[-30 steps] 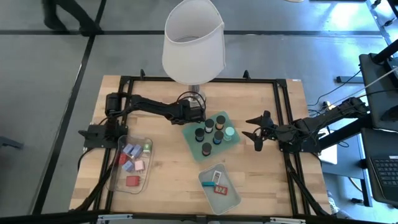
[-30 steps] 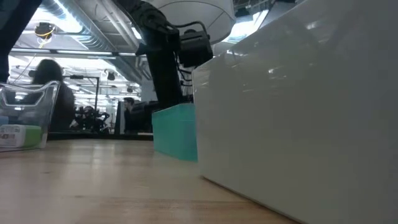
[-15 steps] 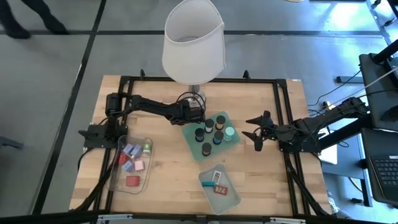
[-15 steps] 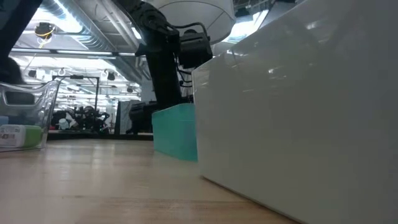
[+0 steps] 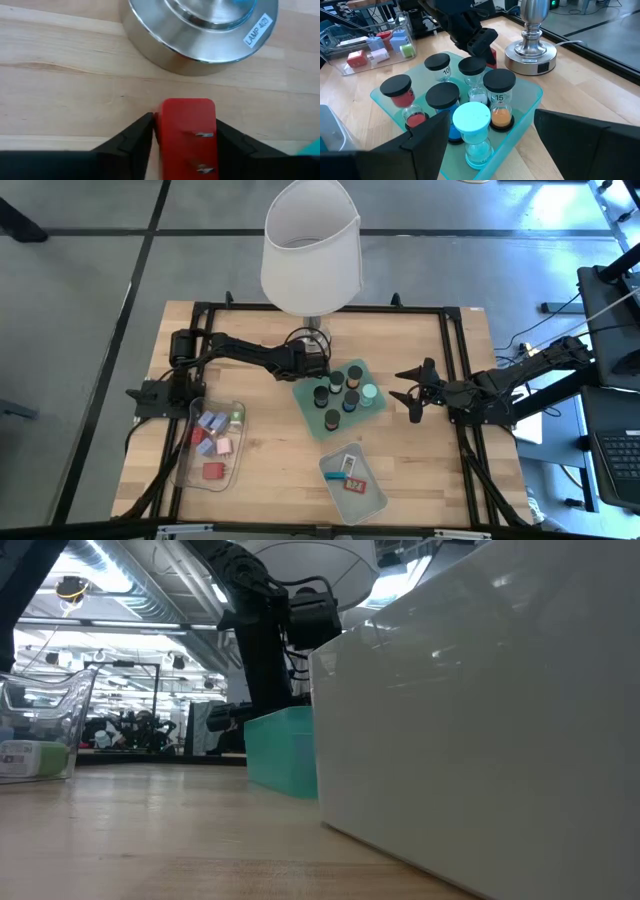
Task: Pick & Place Office items
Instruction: Put the red charger adapter into the transparent bin
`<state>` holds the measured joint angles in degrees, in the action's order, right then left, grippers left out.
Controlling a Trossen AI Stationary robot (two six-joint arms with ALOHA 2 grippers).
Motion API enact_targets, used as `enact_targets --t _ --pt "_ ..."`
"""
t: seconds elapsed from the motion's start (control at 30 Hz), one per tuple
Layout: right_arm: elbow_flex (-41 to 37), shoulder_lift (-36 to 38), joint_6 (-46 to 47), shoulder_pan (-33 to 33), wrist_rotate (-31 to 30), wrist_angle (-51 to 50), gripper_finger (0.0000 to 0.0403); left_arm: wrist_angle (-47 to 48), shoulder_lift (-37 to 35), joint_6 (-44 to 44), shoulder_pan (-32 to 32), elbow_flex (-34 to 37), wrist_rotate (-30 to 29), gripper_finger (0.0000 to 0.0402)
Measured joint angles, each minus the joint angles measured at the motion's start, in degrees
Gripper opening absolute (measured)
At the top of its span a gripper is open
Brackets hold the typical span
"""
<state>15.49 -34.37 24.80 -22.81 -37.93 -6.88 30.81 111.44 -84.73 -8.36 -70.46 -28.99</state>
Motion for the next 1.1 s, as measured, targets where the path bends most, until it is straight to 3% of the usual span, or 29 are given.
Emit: enact_targets --t 0.17,0.5,0.93,1.1 --pt "0.00 0.00 0.00 0.00 0.00 0.01 0.0290 1.02 -0.07 0.01 0.17 0.00 -0.19 0.0120" --pt "0.00 0.00 0.00 0.00 0.00 0.01 0.0290 4.76 -2.05 3.04 1.53 0.13 -0.78 0.0139" --pt "0.00 0.00 0.00 0.00 0.02 0.01 0.0290 16.49 -11.79 4.27 14.04 0.09 -16.25 0.0119" --pt "0.00 0.01 0.00 0.00 0.00 0.02 0.0290 22.60 -15.64 -2.90 20.00 0.09 -20.41 0.0135"
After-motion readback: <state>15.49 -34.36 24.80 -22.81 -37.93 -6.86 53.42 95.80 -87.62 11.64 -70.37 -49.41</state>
